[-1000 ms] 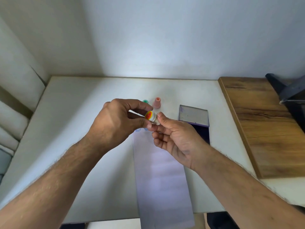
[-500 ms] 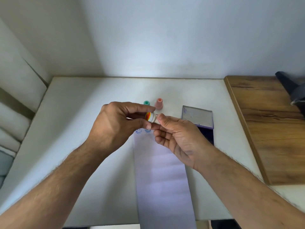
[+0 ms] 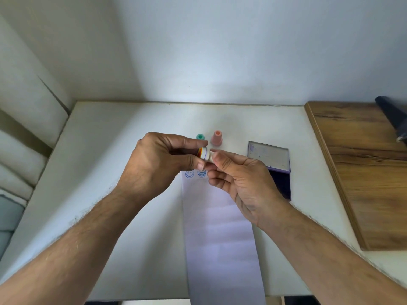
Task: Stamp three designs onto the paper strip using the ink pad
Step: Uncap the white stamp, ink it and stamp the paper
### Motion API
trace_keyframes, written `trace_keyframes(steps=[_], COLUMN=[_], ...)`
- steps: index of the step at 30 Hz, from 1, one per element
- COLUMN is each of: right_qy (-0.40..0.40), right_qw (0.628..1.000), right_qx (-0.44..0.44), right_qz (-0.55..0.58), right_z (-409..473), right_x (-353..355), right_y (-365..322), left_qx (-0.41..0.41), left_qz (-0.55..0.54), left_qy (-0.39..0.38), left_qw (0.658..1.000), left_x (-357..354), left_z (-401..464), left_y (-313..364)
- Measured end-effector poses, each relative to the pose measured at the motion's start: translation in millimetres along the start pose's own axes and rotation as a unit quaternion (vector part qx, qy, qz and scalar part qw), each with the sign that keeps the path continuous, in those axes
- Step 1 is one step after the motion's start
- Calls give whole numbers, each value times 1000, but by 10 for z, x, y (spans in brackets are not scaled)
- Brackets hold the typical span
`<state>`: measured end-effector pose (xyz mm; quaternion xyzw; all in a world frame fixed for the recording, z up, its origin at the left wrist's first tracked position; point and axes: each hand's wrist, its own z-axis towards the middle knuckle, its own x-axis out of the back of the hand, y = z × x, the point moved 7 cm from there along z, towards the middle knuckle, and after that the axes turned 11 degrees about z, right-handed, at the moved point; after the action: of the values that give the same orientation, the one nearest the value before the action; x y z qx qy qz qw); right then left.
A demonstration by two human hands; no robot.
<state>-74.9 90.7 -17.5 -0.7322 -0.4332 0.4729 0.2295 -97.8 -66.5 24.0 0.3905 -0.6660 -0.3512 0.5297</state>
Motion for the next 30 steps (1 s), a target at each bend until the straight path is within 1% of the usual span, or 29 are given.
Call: trace_keyframes(steps=[7, 9, 15, 21, 23, 24, 27, 30], right_qy=[-6, 3, 8, 25, 31, 33, 33, 33], right_qw=[997, 995, 996, 996, 995, 995, 995, 996], right_qx=[65, 82, 81, 78, 79, 80, 80, 79], right_qz=[-39, -49, -45, -42, -44, -45, -41, -39], right_z=[-6, 3, 26, 39, 47, 50, 51, 43], right_x=[2, 27, 66, 112, 131, 139, 148, 148], right_y=[-92, -117, -109, -104, -122, -131, -144, -141], left_qx=[21, 30, 57, 50, 58, 58, 31, 6], left_qz=[-49, -60, -16, 49, 91, 134, 273, 355], left_qy=[-14, -1, 76, 112, 124, 129, 122, 102], left_qw=[998, 998, 995, 991, 986, 981, 954, 929], left_x=[-11, 31, 247, 290, 295, 294, 233, 143], left_z=[40, 61, 116, 143, 155, 155, 165, 165], left_y=[-78, -113, -271, -369, -418, -437, -475, -491])
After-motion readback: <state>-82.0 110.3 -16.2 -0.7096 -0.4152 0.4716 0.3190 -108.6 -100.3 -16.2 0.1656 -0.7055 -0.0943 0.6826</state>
